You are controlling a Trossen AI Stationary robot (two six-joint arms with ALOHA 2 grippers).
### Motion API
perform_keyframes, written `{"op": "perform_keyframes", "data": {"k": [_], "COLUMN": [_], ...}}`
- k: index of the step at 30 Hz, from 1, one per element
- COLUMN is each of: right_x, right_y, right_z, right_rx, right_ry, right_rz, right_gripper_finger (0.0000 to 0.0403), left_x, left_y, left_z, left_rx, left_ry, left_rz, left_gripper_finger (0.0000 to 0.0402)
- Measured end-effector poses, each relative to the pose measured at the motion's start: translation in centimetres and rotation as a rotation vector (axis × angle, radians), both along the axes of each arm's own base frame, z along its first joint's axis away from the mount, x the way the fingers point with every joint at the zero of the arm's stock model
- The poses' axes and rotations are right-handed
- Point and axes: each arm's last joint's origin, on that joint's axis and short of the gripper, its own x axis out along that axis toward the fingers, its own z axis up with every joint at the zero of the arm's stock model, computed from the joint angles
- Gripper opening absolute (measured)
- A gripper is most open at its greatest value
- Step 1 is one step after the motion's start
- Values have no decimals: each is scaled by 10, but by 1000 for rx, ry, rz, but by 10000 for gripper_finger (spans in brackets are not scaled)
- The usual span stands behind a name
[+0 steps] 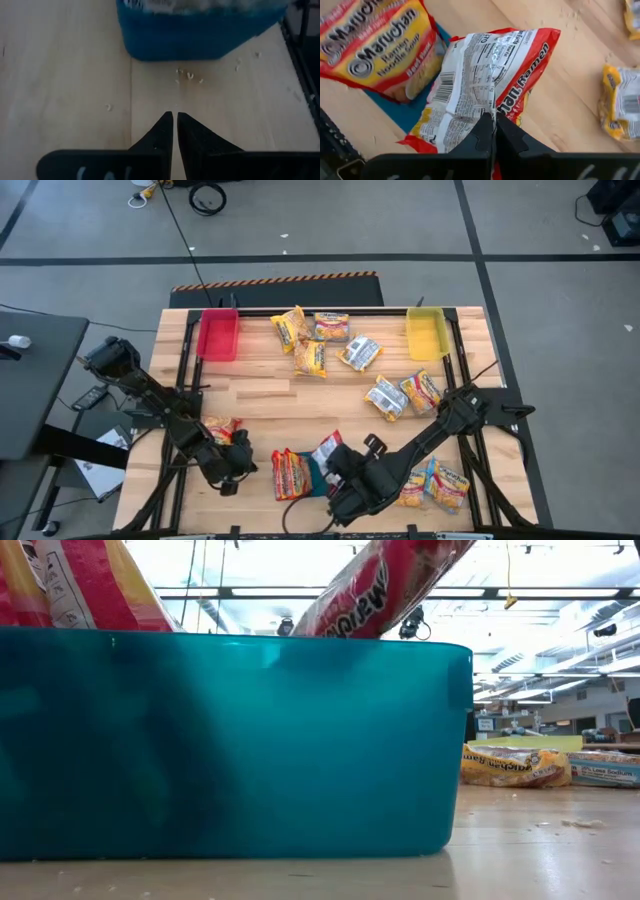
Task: Sort Maruchan noodles
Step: Put the right red noodle pack into the blue bin
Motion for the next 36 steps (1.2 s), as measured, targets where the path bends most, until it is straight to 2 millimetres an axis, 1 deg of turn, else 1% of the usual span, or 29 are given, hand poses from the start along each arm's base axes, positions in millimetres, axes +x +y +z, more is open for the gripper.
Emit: {"op": "perform_keyframes", "data": {"k": [1, 5, 7, 12, 17, 20, 23, 25, 29, 32, 36], "right_x": [1, 10, 12, 12, 14, 17, 19, 21, 25, 27, 28], "right_y": [1, 7, 7, 5, 3, -1, -5, -7, -6, -4, -1], "right_z": [-2, -25, -30, -33, -36, -37, -37, -37, -36, -36, -36], "right_rx": [1, 5, 3, -12, -23, -30, -42, -44, -53, -57, -71], "right_ry": [7, 46, 63, 65, 70, 68, 60, 58, 27, 11, -8], "right_rz": [0, 2, 2, -34, -58, -69, -78, -76, -30, -1, 40], "right_gripper_finger": [12, 12, 12, 12, 12, 12, 12, 19, 50, 68, 78], "left_x": [1, 5, 6, 13, 22, 31, 46, 55, 72, 78, 81], "left_y": [-1, -5, -7, -18, -23, -25, -27, -26, -20, -14, -9], "left_z": [1, 7, 10, 6, -17, -23, -21, -22, -23, -23, -23], "left_rx": [-13, -66, -79, -129, -100, -75, -55, -23, 18, 31, 42], "left_ry": [-17, -81, -108, -149, -129, -157, -207, -224, -238, -241, -244], "left_rz": [3, -3, -29, -140, -152, -164, -167, -166, -147, -130, -115], "left_gripper_finger": [30, 30, 30, 30, 30, 30, 30, 30, 30, 30, 29]}}
